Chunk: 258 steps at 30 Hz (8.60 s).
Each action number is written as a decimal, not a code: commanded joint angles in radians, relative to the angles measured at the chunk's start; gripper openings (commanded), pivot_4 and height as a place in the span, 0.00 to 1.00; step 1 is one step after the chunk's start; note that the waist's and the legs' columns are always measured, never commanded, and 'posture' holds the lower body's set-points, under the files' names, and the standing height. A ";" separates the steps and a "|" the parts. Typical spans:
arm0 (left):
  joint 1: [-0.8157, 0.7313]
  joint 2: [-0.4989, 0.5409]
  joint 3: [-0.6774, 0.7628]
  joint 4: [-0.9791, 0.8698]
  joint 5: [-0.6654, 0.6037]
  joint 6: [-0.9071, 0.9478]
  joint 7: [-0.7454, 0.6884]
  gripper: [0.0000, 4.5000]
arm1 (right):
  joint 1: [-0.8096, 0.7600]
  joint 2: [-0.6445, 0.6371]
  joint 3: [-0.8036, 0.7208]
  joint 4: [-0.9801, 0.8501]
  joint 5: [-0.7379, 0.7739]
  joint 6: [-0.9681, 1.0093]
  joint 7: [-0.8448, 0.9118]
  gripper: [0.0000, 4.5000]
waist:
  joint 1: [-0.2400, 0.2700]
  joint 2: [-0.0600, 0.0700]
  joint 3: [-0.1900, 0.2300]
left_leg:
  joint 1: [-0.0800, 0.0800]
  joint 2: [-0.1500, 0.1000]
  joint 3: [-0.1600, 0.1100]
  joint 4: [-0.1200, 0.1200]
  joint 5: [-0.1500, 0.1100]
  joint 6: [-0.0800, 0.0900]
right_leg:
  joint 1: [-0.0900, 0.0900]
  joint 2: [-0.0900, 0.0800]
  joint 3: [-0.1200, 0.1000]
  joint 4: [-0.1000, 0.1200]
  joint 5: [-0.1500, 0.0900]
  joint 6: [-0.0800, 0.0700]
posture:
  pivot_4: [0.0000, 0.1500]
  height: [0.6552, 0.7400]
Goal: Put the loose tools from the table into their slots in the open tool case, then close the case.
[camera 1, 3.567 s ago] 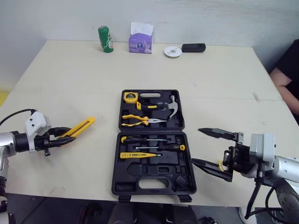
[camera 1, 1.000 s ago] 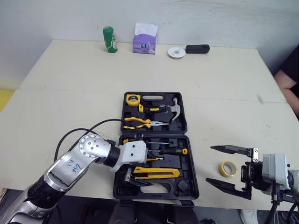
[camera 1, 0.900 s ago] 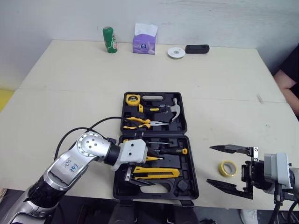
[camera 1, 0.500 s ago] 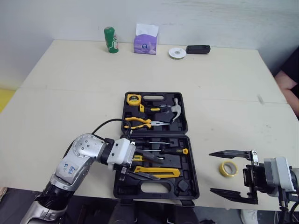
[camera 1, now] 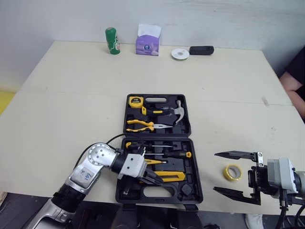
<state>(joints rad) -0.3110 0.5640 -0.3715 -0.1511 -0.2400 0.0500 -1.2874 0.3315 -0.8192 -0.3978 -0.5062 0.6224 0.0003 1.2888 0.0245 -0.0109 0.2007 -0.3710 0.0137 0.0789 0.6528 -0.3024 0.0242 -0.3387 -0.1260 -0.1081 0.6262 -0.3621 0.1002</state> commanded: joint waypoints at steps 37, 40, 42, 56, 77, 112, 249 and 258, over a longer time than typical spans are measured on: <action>0.007 0.058 -0.053 -0.027 0.106 0.181 0.114 0.01 | 0.011 0.014 0.027 -0.041 0.011 0.016 -0.060 1.00 | 0.000 0.001 -0.001 | 0.001 0.000 0.000 -0.001 0.000 0.000 | 0.001 -0.001 0.000 -0.001 0.000 0.000 | 1.00 1.00; 0.019 0.095 -0.069 -0.019 0.124 0.203 0.110 0.01 | 0.012 0.015 0.029 -0.041 0.010 0.015 -0.064 1.00 | -0.001 0.002 -0.003 | 0.002 0.000 0.000 -0.001 0.000 0.000 | 0.001 -0.001 0.000 0.000 0.000 0.000 | 1.00 1.00; 0.029 0.124 -0.081 -0.013 0.142 0.197 0.104 0.01 | 0.012 0.016 0.031 -0.041 0.009 0.014 -0.067 1.00 | -0.001 0.003 -0.007 | 0.003 0.000 0.000 -0.001 0.000 0.000 | 0.002 -0.001 0.000 -0.001 0.000 0.000 | 1.00 1.00; 0.083 0.204 -0.089 -0.029 0.156 0.278 0.156 0.01 | 0.020 0.034 0.036 -0.041 -0.004 0.008 -0.081 1.00 | -0.001 0.013 -0.030 | 0.017 0.001 -0.001 -0.007 -0.008 0.007 | 0.017 -0.001 0.001 -0.008 0.000 -0.001 | 1.00 1.00; 0.072 0.042 0.093 -0.207 -0.190 0.176 0.078 0.01 | 0.032 0.047 0.035 -0.038 -0.006 0.001 -0.079 1.00 | 0.001 0.013 -0.023 | -0.003 -0.001 -0.004 -0.003 -0.006 0.004 | 0.002 -0.002 -0.002 -0.013 0.000 0.000 | 1.00 1.00; 0.016 0.168 -0.141 -0.117 0.146 0.394 0.183 0.01 | 0.095 0.046 0.028 -0.087 0.008 0.024 -0.109 1.00 | 0.000 0.012 -0.021 | 0.005 0.000 -0.005 -0.005 -0.006 0.004 | 0.013 -0.001 -0.003 -0.017 0.002 0.003 | 1.00 1.00; -0.061 -0.027 0.210 -0.283 -0.362 0.297 0.218 1.00 | 0.175 -0.420 -0.063 -0.320 -0.211 0.865 -0.418 0.71 | 0.003 0.003 -0.001 | -0.006 0.003 -0.004 -0.007 0.004 -0.005 | -0.002 0.010 0.001 -0.013 0.004 0.001 | 1.00 1.00; -0.065 -0.027 0.194 -0.287 -0.362 0.295 0.205 1.00 | 0.095 -0.404 0.042 -0.296 -0.259 0.869 -0.432 0.71 | 0.003 0.003 -0.001 | -0.006 0.003 -0.004 -0.006 0.004 -0.005 | -0.002 0.010 0.001 -0.013 0.004 0.001 | 1.00 1.00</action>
<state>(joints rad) -0.3744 0.5340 -0.1762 -0.3961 -0.6028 0.3491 -1.0786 0.4374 -1.2359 -0.3580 -0.8072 0.3794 0.8724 0.8610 0.0274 -0.0075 0.2001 -0.3768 0.0164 0.0744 0.6469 -0.2982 0.0193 -0.3403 -0.1164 -0.1069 0.6137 -0.3583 0.1012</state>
